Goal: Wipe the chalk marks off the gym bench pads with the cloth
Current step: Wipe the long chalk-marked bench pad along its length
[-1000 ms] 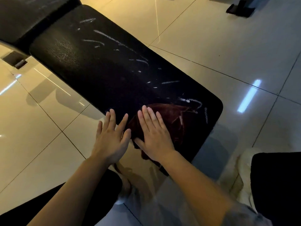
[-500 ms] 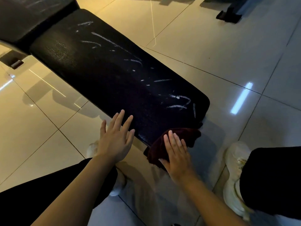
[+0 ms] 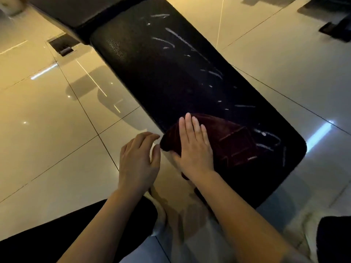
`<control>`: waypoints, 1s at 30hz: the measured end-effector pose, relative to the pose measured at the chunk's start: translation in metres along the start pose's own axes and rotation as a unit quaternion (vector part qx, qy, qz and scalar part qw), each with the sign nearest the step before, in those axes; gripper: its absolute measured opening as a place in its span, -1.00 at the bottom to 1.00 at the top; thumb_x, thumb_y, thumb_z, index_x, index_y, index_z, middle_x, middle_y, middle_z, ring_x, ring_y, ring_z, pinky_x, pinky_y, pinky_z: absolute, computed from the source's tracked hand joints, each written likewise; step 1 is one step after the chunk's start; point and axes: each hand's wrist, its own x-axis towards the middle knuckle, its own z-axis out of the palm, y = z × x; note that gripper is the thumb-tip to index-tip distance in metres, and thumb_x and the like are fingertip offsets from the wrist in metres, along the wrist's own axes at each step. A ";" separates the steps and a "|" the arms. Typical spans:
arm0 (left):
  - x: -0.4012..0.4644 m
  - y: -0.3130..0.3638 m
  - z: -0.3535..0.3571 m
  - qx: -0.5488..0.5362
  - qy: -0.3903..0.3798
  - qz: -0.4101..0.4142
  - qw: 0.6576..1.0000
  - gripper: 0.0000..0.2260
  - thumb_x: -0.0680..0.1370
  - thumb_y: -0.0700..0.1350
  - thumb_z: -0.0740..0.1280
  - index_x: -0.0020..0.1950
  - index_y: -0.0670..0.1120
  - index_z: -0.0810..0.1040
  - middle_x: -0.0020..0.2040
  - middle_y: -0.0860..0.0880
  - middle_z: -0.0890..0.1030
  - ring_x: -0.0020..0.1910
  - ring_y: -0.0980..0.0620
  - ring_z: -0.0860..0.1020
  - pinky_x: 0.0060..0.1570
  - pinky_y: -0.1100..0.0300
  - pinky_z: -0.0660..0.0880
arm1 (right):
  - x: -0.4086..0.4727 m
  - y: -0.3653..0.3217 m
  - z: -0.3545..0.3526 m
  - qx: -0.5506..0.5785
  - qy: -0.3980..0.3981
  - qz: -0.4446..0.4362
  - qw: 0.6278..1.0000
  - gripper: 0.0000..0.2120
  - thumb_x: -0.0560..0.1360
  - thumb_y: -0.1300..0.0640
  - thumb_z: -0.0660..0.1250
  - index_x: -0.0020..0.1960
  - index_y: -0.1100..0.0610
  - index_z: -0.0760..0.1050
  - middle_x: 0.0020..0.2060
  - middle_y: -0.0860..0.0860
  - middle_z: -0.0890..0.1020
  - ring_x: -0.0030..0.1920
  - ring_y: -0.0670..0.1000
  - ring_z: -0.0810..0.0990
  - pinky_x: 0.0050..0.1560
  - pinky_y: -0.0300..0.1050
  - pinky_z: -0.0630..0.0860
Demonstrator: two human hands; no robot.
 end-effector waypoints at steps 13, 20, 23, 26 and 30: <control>0.146 -0.016 -0.068 0.172 -0.178 0.160 0.956 -0.58 0.64 0.06 0.14 0.51 0.09 0.23 0.49 0.04 0.25 0.48 0.01 0.21 0.46 -0.06 0.12 | 0.009 -0.026 -0.003 0.018 -0.016 0.130 0.991 -0.16 0.51 -0.39 -0.03 0.52 0.23 0.12 0.47 0.22 0.30 0.49 0.18 0.22 0.47 0.16 0.04; 0.209 -0.043 -0.101 0.158 -0.227 0.185 0.943 -0.61 0.64 0.08 0.14 0.47 0.08 0.29 0.43 0.04 0.34 0.34 0.03 0.38 0.26 0.05 0.39 | 0.040 -0.041 -0.011 0.008 -0.027 0.125 0.992 -0.24 0.58 -0.35 -0.14 0.42 0.25 0.29 0.36 0.19 0.47 0.42 0.18 0.33 0.45 0.12 0.01; 0.228 -0.044 -0.098 0.143 -0.218 0.184 0.948 -0.60 0.64 0.08 0.15 0.48 0.09 0.28 0.44 0.05 0.33 0.37 0.02 0.36 0.29 0.01 0.39 | 0.102 -0.060 -0.022 -0.015 -0.005 0.061 0.998 -0.22 0.51 -0.35 0.03 0.46 0.24 0.29 0.42 0.17 0.40 0.46 0.18 0.31 0.49 0.11 -0.05; 0.241 -0.045 -0.098 0.123 -0.225 0.186 0.949 -0.62 0.64 0.07 0.15 0.46 0.09 0.31 0.42 0.06 0.34 0.35 0.04 0.37 0.27 0.02 0.41 | 0.160 -0.080 -0.032 0.005 -0.001 0.050 0.999 -0.11 0.50 -0.41 0.05 0.58 0.17 -0.05 0.57 0.11 0.02 0.57 0.11 -0.11 0.47 0.09 -0.37; 0.250 -0.045 -0.095 0.087 -0.242 0.221 0.941 -0.65 0.64 0.04 0.15 0.44 0.08 0.33 0.40 0.06 0.35 0.32 0.06 0.37 0.29 0.05 0.40 | 0.166 -0.092 -0.030 0.013 0.019 0.119 0.993 -0.05 0.45 -0.49 0.04 0.58 0.14 -0.06 0.58 0.10 0.01 0.57 0.10 -0.12 0.49 0.13 -0.29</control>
